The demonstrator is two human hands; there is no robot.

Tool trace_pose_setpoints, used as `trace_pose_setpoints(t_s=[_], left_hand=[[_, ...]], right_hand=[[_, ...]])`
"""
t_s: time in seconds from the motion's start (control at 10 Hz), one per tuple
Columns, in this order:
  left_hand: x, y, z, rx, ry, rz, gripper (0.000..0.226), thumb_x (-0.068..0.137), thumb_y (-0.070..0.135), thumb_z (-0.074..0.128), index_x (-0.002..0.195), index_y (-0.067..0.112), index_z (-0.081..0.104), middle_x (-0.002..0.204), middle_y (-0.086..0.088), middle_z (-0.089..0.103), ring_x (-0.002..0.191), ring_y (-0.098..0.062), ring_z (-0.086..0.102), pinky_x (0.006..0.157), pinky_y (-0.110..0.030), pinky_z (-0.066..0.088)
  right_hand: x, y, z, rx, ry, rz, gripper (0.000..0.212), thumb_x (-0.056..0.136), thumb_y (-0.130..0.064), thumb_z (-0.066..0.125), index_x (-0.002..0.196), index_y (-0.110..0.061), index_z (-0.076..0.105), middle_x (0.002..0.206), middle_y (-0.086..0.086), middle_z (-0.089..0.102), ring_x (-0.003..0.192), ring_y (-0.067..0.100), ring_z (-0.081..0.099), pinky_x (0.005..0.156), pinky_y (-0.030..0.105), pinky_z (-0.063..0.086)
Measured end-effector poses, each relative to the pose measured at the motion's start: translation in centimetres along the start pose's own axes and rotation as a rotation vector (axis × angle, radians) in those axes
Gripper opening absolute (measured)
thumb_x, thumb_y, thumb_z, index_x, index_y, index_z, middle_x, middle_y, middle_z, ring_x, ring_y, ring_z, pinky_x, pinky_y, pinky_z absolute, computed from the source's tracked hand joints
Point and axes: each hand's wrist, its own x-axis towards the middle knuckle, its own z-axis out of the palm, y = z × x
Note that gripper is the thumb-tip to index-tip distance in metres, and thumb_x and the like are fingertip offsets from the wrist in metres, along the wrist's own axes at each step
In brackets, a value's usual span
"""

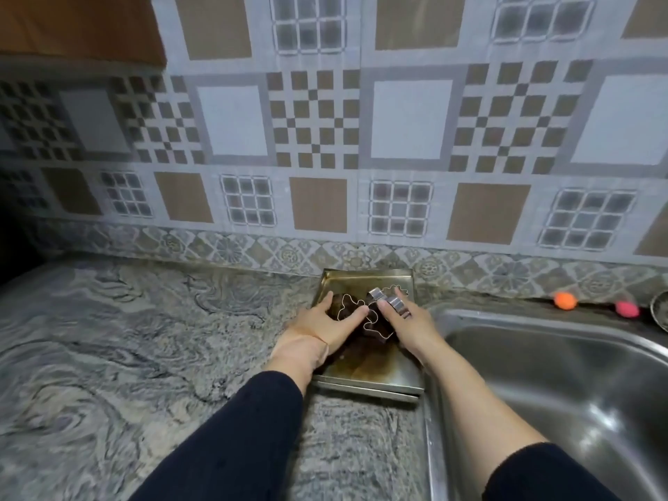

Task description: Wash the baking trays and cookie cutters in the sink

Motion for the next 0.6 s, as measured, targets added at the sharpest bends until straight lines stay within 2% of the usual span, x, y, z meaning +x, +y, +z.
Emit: trace_pose_setpoints(t_s=[0.1,0.2,0.3,0.4,0.5,0.6], left_hand=[[1.6,0.2,0.0,0.018,-0.019,0.000,0.103,0.058,0.095,0.035,0.147,0.044,0.024,0.152,-0.005,0.035,0.138,-0.029,0.036,0.112,-0.041,0.031],[2.1,0.3,0.1,0.051,-0.026,-0.014,0.100,0.061,0.094,0.035,0.147,0.045,0.023,0.154,-0.006,0.031,0.139,-0.032,0.033,0.111,-0.042,0.031],[1.9,0.2,-0.4,0.049,-0.021,0.006,0.102,0.061,0.095,0.035,0.148,0.043,0.021,0.151,-0.001,0.039,0.136,-0.027,0.039,0.107,-0.036,0.035],[0.7,0.0,-0.8,0.106,0.020,0.060,0.097,0.071,0.088,0.034,0.151,0.037,0.014,0.147,-0.002,0.044,0.132,-0.026,0.043,0.102,-0.033,0.038],[-1.4,-0.5,-1.2,0.189,0.101,0.109,0.100,0.070,0.090,0.026,0.152,0.035,0.010,0.152,-0.006,0.036,0.137,-0.031,0.035,0.110,-0.043,0.033],[-5.4,-3.1,-0.6,0.228,0.158,0.182,0.103,0.063,0.093,0.020,0.150,0.040,0.007,0.156,-0.002,0.028,0.141,-0.031,0.027,0.112,-0.048,0.030]], right_hand=[[1.3,0.0,0.1,-0.140,0.002,0.051,0.064,0.086,-0.064,0.047,0.144,-0.040,0.033,0.140,0.005,0.052,0.132,0.025,0.044,0.113,0.042,0.027],[1.5,-0.2,0.1,-0.219,-0.014,0.076,0.064,0.088,-0.064,0.043,0.146,-0.039,0.030,0.144,0.004,0.048,0.138,0.025,0.036,0.116,0.041,0.018],[1.3,-0.2,-0.4,-0.068,-0.045,0.049,0.074,0.082,-0.063,0.056,0.146,-0.040,0.027,0.150,0.002,0.040,0.139,0.025,0.034,0.116,0.042,0.023],[-0.3,-0.3,-1.7,-0.067,-0.057,0.000,0.086,0.079,-0.060,0.062,0.149,-0.038,0.018,0.156,0.001,0.027,0.143,0.026,0.027,0.116,0.043,0.024],[-3.6,-0.7,-3.2,-0.094,-0.033,-0.054,0.084,0.078,-0.062,0.061,0.148,-0.040,0.020,0.158,0.001,0.020,0.145,0.024,0.021,0.117,0.047,0.022],[-8.8,1.2,-3.9,-0.168,0.000,-0.112,0.075,0.082,-0.057,0.059,0.147,-0.039,0.027,0.157,0.004,0.022,0.143,0.022,0.024,0.116,0.044,0.024]])
